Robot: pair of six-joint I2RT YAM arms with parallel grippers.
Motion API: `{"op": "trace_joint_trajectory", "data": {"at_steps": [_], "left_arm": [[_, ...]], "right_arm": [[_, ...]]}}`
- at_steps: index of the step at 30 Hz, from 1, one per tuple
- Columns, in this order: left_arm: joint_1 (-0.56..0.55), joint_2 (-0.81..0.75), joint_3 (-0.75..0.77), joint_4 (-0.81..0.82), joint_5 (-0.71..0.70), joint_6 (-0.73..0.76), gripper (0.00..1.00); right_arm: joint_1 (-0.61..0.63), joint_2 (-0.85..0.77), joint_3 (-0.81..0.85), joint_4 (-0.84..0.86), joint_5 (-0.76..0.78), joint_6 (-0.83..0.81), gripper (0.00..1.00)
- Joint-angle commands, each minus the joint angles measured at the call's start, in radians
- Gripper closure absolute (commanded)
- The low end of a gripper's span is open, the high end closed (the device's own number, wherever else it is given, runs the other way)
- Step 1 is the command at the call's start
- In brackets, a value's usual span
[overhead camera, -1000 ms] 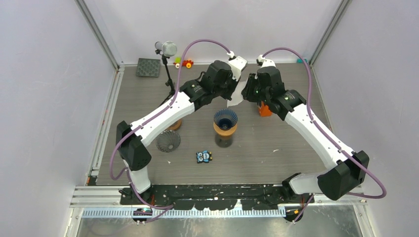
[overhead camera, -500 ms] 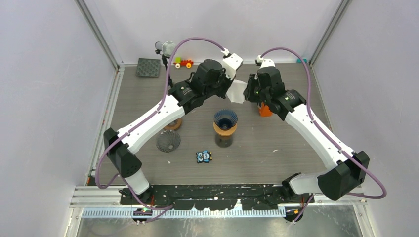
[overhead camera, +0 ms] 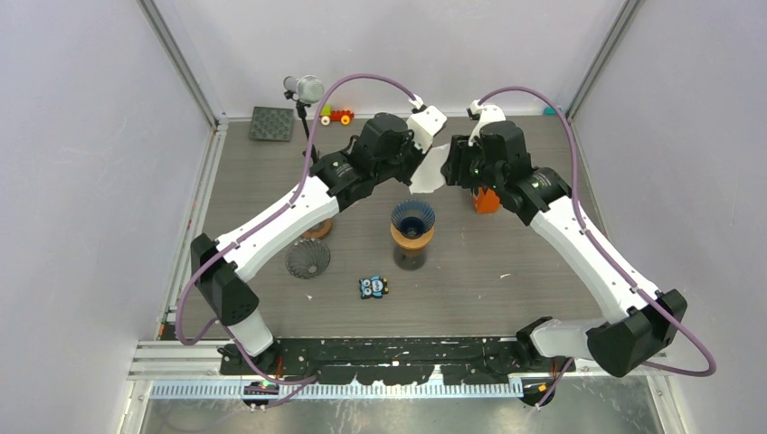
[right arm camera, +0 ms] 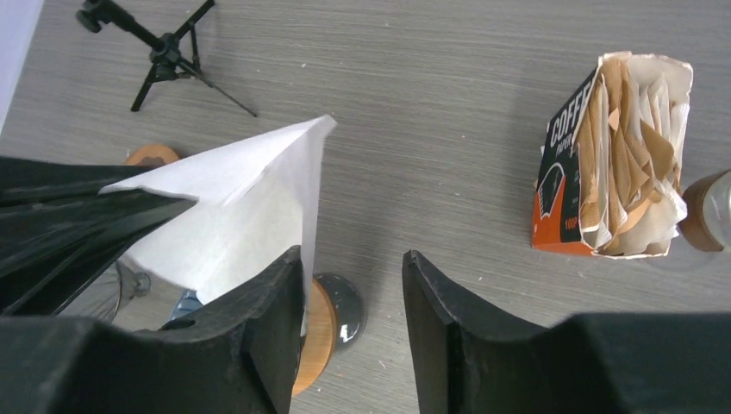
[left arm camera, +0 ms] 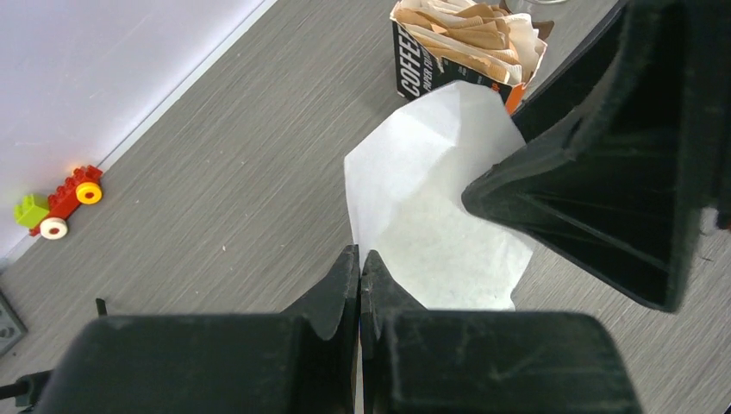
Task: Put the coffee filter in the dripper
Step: Place the coffee filter in the coffee dripper.
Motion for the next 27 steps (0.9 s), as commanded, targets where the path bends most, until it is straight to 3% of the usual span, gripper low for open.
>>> {"op": "trace_joint_trajectory", "data": {"at_steps": [1,13,27], "left_arm": [[-0.005,-0.048,0.003,0.016,0.046,0.038,1.0],[-0.005,-0.072,-0.021,-0.02,0.143,0.058,1.0],[-0.005,-0.073,-0.013,-0.04,0.165,0.062,1.0]], "right_arm": [[0.004,-0.05,0.075,-0.003,-0.057,-0.094,0.48],[0.004,-0.057,0.117,-0.009,-0.08,-0.245,0.48],[0.004,-0.087,0.103,0.001,-0.192,-0.396,0.59]]}}
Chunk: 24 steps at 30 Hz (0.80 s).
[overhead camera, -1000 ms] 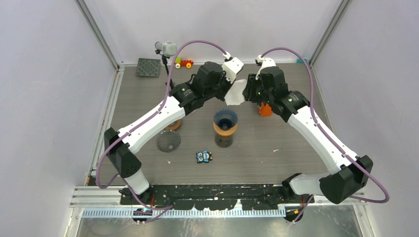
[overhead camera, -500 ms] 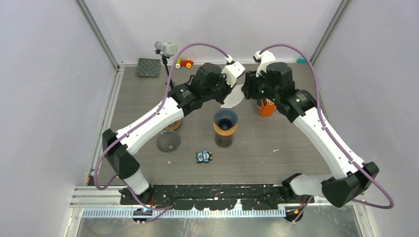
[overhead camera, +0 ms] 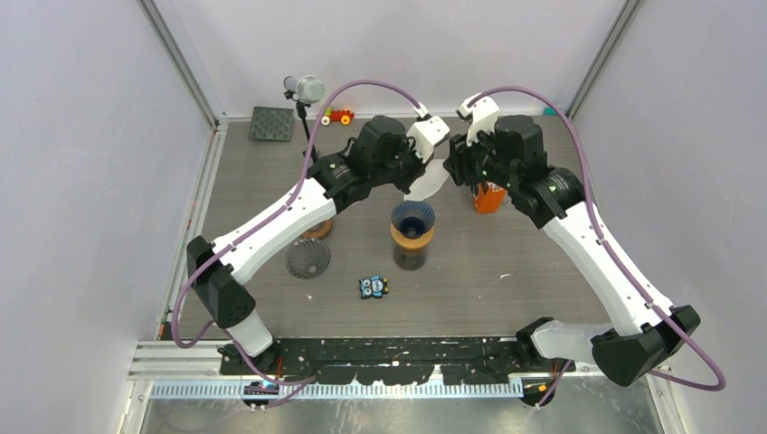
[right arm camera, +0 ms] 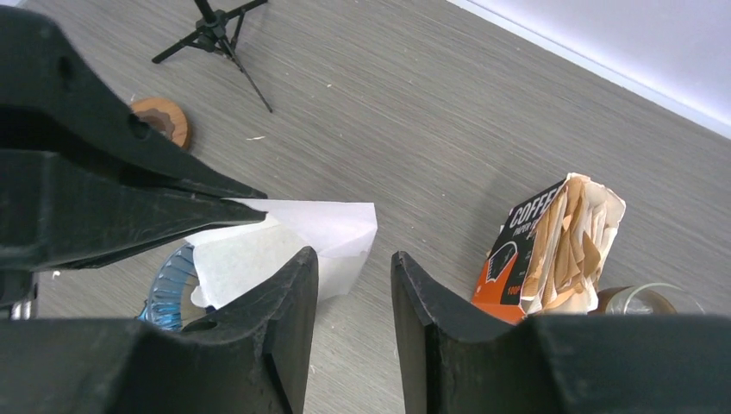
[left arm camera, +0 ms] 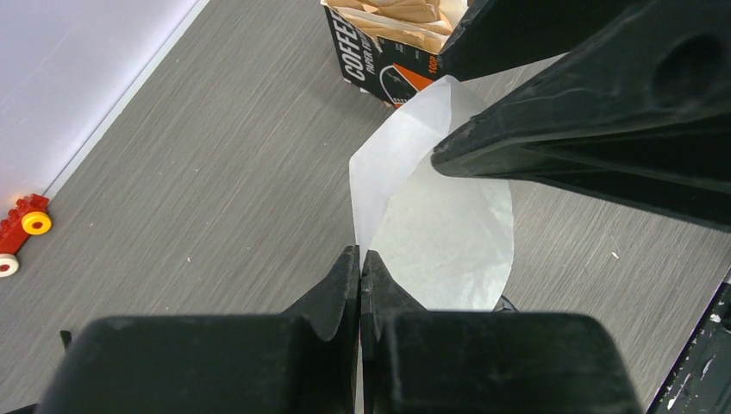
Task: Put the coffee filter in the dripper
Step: Place the coffee filter in the coffee dripper.
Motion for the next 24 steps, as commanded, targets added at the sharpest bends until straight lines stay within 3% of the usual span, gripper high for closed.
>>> {"op": "trace_joint_trajectory", "data": {"at_steps": [1,9,20,24], "left_arm": [[-0.005,-0.052,0.008,-0.004,0.02,0.016,1.0],[-0.006,-0.055,0.01,-0.004,0.024,0.016,1.0],[-0.005,-0.071,-0.004,-0.009,0.071,0.027,1.0],[-0.005,-0.07,-0.007,-0.013,0.081,0.031,1.0]], "right_arm": [[0.003,-0.036,0.024,0.027,-0.048,-0.048,0.6],[0.002,-0.026,0.02,0.03,-0.044,-0.061,0.65],[0.004,-0.013,0.011,0.045,-0.012,-0.116,0.52],[0.004,-0.013,0.008,0.042,-0.049,-0.128,0.52]]}}
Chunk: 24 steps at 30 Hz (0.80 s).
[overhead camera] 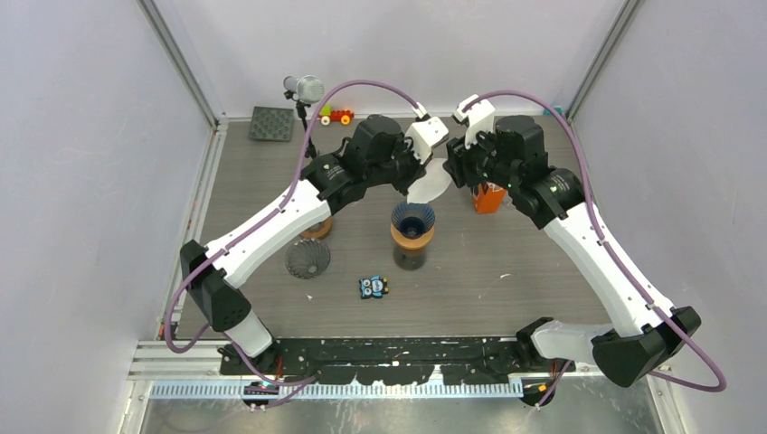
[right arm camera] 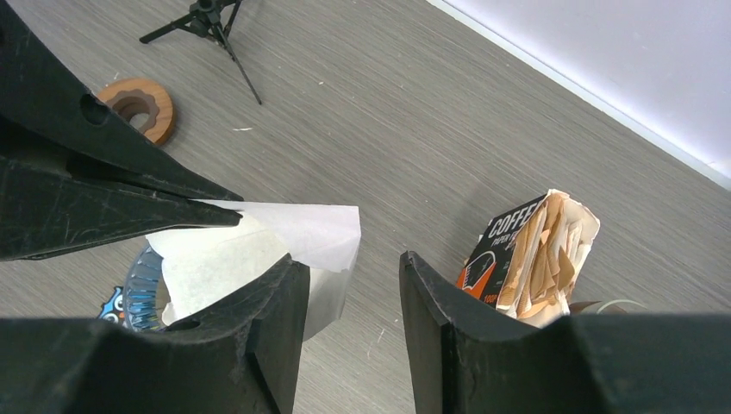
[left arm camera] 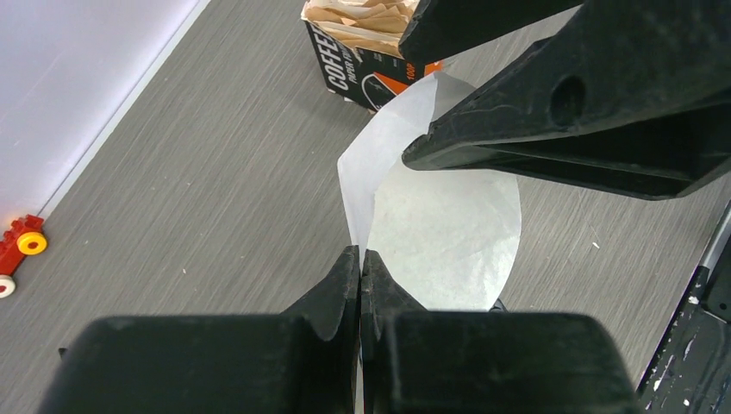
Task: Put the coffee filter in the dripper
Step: Place the coffee filter in the coffee dripper.
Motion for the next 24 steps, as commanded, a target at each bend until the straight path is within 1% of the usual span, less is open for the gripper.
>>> {"op": "trace_joint_trajectory", "data": {"at_steps": [1,6,16,20,24], "left_arm": [[-0.005,-0.039,-0.005,0.0,0.035,0.017,1.0],[-0.005,-0.038,-0.002,-0.003,0.039,0.017,1.0],[-0.005,-0.035,0.016,-0.019,0.029,0.027,1.0],[-0.005,-0.038,0.019,-0.015,0.017,0.028,1.0],[-0.005,-0.035,0.025,-0.009,0.008,0.022,1.0]], "right_arm": [[0.003,-0.002,0.008,0.04,-0.036,-0.032,0.53],[0.004,-0.003,0.007,0.033,-0.057,-0.06,0.6],[0.003,-0.021,-0.01,0.029,-0.042,-0.073,0.82],[0.003,-0.025,-0.017,0.028,-0.025,-0.036,0.86],[0.006,-0.027,-0.02,0.029,-0.034,0.048,0.87]]}}
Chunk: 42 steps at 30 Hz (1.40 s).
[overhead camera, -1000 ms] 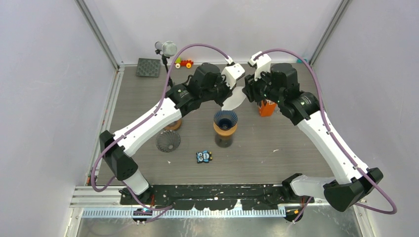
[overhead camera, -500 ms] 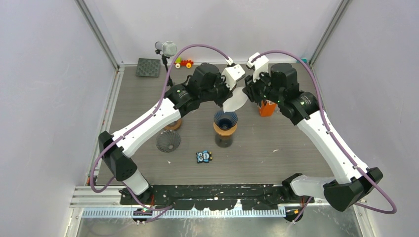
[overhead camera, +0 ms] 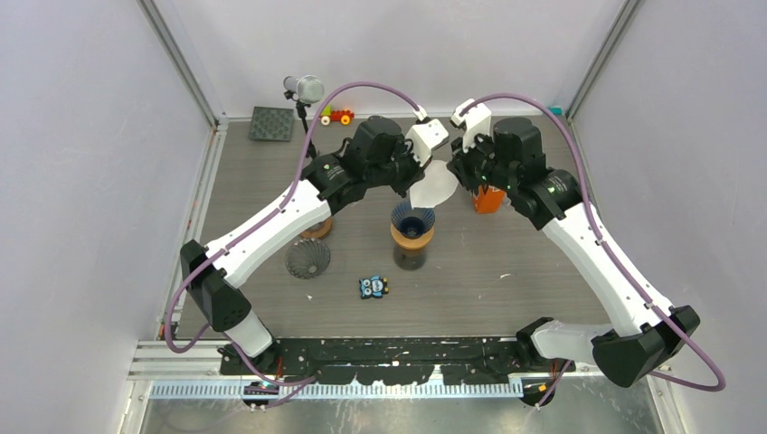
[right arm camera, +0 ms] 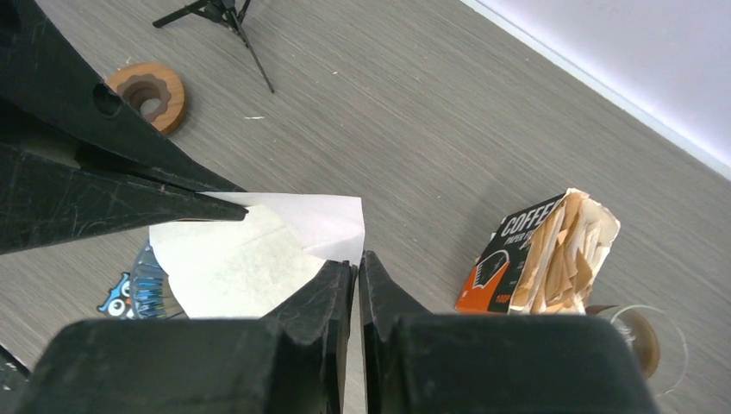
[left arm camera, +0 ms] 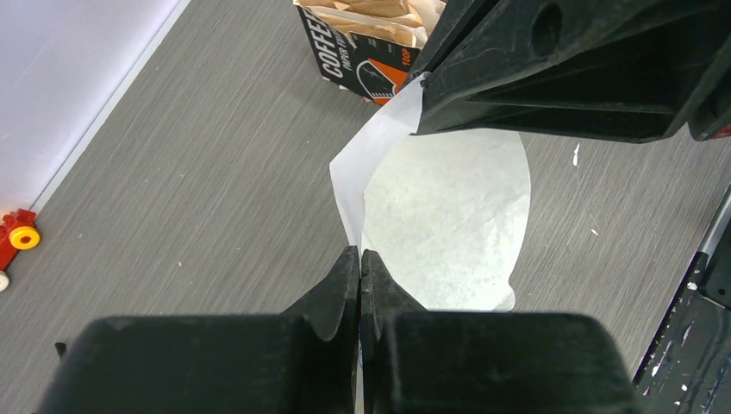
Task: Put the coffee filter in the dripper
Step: Place the coffee filter in the coffee dripper.
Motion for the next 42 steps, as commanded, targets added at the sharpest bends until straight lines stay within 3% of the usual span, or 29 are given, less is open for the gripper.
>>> {"op": "trace_joint_trajectory", "data": {"at_steps": [1,7,12,21,33,42], "left_arm": [[-0.005,-0.034,0.03,0.016,-0.005,0.01,1.0],[-0.006,-0.029,0.045,-0.014,0.019,0.027,1.0],[-0.005,-0.031,0.044,-0.039,0.041,0.039,1.0],[-0.005,-0.031,0.046,-0.054,0.062,0.039,1.0],[-0.006,-0.031,0.052,-0.054,0.071,0.036,1.0],[-0.005,-0.039,0.046,-0.044,0.065,0.03,1.0]], "right_arm": [[0.006,-0.028,-0.004,0.03,0.006,0.095,0.87],[0.007,-0.041,-0.003,0.031,0.053,0.082,0.59],[0.008,-0.063,0.0,0.041,0.034,0.038,0.51],[0.009,-0.07,0.005,0.01,-0.032,-0.078,0.52],[0.008,-0.046,0.006,-0.013,-0.055,-0.092,0.57],[0.008,-0.048,-0.011,-0.015,-0.074,-0.078,0.71]]}}
